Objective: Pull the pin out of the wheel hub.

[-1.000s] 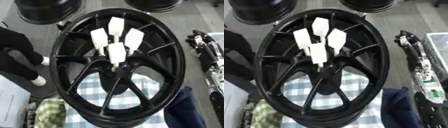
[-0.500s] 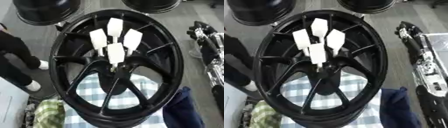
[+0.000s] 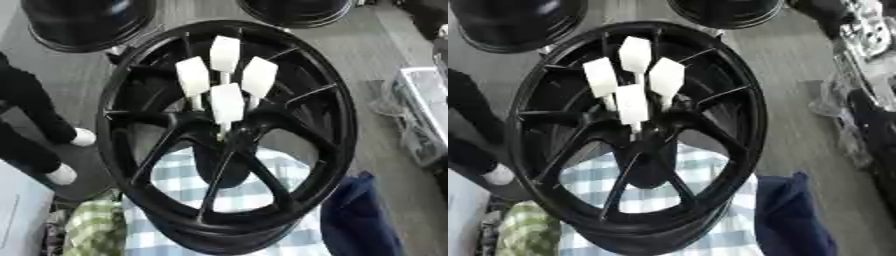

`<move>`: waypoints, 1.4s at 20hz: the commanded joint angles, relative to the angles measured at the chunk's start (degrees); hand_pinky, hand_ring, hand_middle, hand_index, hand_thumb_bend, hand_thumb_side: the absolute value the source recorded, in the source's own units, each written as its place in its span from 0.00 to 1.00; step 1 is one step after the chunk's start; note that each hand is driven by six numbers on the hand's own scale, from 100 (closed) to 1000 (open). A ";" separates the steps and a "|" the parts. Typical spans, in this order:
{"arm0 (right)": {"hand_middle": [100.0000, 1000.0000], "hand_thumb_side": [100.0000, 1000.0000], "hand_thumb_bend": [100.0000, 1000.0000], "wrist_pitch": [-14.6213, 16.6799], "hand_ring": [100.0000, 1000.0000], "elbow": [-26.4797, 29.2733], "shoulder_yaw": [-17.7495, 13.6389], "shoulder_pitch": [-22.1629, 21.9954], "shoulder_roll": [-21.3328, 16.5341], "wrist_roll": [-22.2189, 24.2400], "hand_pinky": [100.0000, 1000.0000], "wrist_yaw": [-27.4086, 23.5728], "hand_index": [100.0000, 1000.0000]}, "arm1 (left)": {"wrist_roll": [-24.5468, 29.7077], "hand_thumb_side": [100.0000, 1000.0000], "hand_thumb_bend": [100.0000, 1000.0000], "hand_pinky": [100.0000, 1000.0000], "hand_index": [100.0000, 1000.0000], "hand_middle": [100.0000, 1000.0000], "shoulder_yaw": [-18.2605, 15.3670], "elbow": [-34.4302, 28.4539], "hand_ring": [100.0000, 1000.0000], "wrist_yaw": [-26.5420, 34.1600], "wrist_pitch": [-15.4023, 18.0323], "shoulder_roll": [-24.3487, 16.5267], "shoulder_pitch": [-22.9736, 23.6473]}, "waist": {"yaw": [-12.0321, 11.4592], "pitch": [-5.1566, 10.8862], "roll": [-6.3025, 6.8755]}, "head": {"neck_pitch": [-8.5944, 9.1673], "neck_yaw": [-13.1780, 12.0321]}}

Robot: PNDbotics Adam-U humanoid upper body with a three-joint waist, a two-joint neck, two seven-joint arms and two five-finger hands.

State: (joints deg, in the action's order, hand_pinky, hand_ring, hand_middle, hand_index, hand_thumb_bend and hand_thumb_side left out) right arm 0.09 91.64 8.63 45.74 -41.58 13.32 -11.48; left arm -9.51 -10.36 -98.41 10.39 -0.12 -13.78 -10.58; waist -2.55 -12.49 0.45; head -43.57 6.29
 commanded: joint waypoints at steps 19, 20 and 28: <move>0.71 0.49 0.18 -3.29 0.76 -9.67 27.05 28.50 2.05 30.24 0.84 9.32 0.82 | 0.97 0.76 0.02 0.72 0.67 0.68 0.52 0.71 0.68 -0.34 0.09 -3.69 0.96 | 0.10 2.05 -1.09 | -0.55 0.95; 0.71 0.49 0.19 -3.91 0.76 -9.50 27.37 28.90 2.59 30.75 0.84 9.70 0.82 | 0.96 0.76 0.02 0.72 0.67 0.68 0.48 0.75 0.68 -0.32 0.10 -3.70 1.01 | 0.13 2.06 -1.05 | -0.55 0.71; 0.71 0.43 0.28 -7.83 0.76 -5.16 29.05 29.74 5.31 30.49 0.84 11.95 0.82 | 0.93 0.77 0.02 0.72 0.67 0.68 0.37 0.93 0.68 -0.27 0.20 -3.70 1.25 | 0.46 2.05 -0.72 | -0.55 -0.57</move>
State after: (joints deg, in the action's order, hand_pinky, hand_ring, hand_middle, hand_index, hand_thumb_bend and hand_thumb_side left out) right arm -7.14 85.09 38.08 74.13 -35.94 44.02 -0.09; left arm -8.65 -9.70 -96.75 10.30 -0.03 -15.67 -9.09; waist -2.13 -11.74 -0.51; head -43.79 6.00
